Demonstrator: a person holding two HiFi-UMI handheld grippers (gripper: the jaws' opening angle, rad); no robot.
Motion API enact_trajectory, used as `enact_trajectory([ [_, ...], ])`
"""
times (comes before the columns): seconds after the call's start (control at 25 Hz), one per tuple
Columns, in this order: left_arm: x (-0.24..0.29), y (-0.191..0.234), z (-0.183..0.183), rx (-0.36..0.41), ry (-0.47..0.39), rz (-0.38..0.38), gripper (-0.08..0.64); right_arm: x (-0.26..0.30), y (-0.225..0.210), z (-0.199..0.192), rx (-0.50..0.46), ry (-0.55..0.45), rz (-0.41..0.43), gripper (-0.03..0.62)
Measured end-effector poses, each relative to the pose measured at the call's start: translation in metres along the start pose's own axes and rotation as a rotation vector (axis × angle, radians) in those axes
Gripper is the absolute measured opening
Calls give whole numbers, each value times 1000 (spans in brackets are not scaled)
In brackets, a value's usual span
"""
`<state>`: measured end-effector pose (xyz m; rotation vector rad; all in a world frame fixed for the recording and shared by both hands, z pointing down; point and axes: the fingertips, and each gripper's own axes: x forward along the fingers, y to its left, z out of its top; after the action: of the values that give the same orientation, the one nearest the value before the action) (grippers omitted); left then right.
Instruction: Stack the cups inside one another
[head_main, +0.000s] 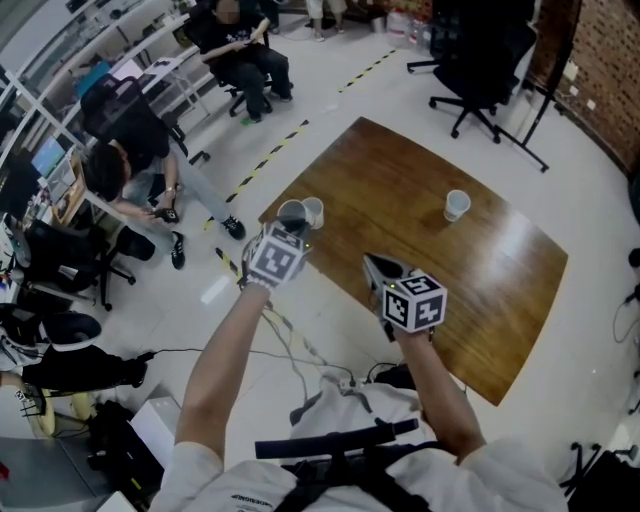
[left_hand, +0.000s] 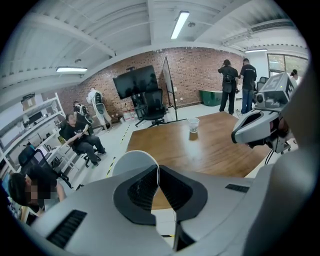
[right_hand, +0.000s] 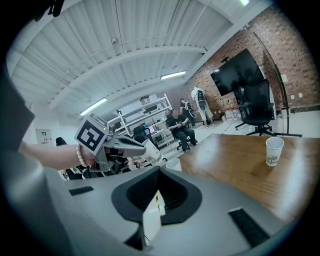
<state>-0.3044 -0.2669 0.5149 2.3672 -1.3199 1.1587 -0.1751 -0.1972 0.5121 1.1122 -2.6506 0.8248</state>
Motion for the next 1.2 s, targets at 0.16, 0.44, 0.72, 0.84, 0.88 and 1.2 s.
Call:
enact_trajectory([
  [0.16,5,6,-6,1,30,-8,14,6,0,1,12,-5,4,12],
  [0.44,17,19,-7,12,65,-2,14,8,-6,2,31,-6,2,12],
  [0.72,35,40,-7,42,99,-21,14,12,-16,2,50,-1,-18,12],
  [0.84,45,48,-3,55,124,-28,14,9,-24,0,64,-1,-30,12],
  [0.88,49,50,-2,56,129,-32,14,7,-28,-2,70,-3,-35,12],
  [1.2,82,46,5,67,167,-83,14,2,-52,1,99,-9,-72,12],
])
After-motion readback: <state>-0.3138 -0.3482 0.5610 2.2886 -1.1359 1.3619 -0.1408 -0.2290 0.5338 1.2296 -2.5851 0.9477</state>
